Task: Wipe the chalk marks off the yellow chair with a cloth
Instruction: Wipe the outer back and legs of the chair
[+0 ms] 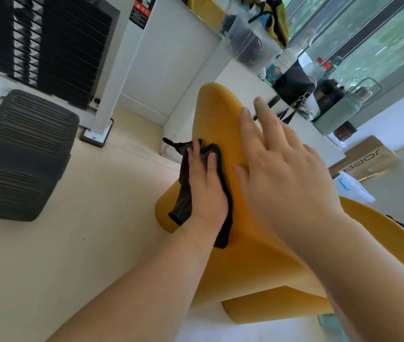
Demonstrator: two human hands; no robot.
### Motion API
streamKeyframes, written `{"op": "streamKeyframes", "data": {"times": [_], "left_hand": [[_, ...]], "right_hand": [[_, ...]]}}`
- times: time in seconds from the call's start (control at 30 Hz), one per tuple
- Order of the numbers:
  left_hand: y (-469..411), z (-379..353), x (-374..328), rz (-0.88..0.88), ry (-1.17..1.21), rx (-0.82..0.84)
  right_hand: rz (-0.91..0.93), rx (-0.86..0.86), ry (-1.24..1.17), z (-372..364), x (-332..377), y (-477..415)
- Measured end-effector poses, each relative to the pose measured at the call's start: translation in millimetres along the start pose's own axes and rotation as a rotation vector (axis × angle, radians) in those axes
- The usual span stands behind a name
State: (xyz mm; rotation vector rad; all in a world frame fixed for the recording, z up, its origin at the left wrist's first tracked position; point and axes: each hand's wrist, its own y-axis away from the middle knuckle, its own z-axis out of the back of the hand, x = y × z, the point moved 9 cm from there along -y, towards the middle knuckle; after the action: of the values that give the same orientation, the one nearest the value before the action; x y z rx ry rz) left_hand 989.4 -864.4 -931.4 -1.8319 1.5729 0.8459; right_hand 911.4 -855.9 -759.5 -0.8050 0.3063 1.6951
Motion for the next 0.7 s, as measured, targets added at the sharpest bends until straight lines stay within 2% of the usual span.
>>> {"op": "streamKeyframes", "data": {"times": [0.1,0.2,0.3,0.37,0.43,0.53,0.63,0.7], "left_hand": [[20,-8,-12,-0.221,-0.211,-0.065],[30,-14,-17,-0.201,-0.117,-0.028],[8,-9,-29,-0.200,-0.180,0.067],[-26,5,-32,-0.117,-0.108,0.115],[-56,17,-20,0.065,-0.069,0.160],[-55,21,10,0.262,-0.005,0.176],[-34,15,8,0.203,0.032,0.105],[-20,12,-6,0.099,-0.017,0.060]], "right_hand": [[0.173,-0.017,0.115,-5,10,-6],[0.274,-0.131,0.156,1,12,-1],[0.303,-0.252,0.114,10,11,9],[0.255,-0.169,0.069,6,10,10],[0.211,-0.067,0.007,-2,9,16],[0.234,-0.041,-0.057,-1,8,29],[0.162,0.038,-0.220,8,1,21],[0.029,0.191,-0.300,0,-8,3]]}}
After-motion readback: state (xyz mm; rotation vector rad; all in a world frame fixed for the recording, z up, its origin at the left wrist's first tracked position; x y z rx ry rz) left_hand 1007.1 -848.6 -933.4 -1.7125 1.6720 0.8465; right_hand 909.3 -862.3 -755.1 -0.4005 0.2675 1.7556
